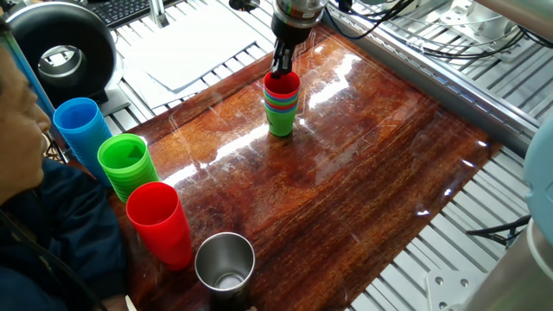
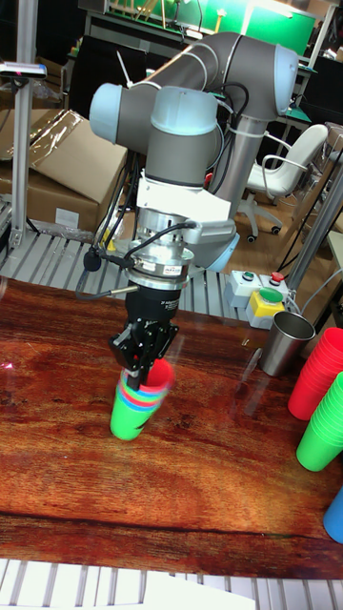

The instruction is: Pick up the cup

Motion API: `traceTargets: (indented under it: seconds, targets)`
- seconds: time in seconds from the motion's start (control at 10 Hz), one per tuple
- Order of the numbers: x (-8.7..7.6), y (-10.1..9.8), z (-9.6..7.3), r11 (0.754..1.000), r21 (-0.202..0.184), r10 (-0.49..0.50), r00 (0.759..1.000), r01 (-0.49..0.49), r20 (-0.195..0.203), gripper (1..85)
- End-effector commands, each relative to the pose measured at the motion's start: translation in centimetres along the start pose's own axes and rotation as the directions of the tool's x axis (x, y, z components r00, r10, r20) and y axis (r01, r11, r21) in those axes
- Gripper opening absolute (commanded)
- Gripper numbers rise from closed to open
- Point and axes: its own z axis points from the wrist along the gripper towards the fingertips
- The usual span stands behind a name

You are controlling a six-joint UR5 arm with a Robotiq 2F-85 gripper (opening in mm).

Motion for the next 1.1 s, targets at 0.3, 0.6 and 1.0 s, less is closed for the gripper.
traceTargets:
  seconds: [0.3, 0.6, 1.0]
  targets:
    - [0.2, 1.2, -1.8, 0.997, -0.075, 0.025, 1.0, -0.026, -0.011, 1.3]
    - [-0.3, 2.2, -2.4, 0.992, -0.121, 0.041, 0.999, -0.04, 0.003, 1.3]
    - [-0.7, 3.7, -3.2, 0.981, -0.182, 0.069, 0.998, -0.066, 0.013, 1.3]
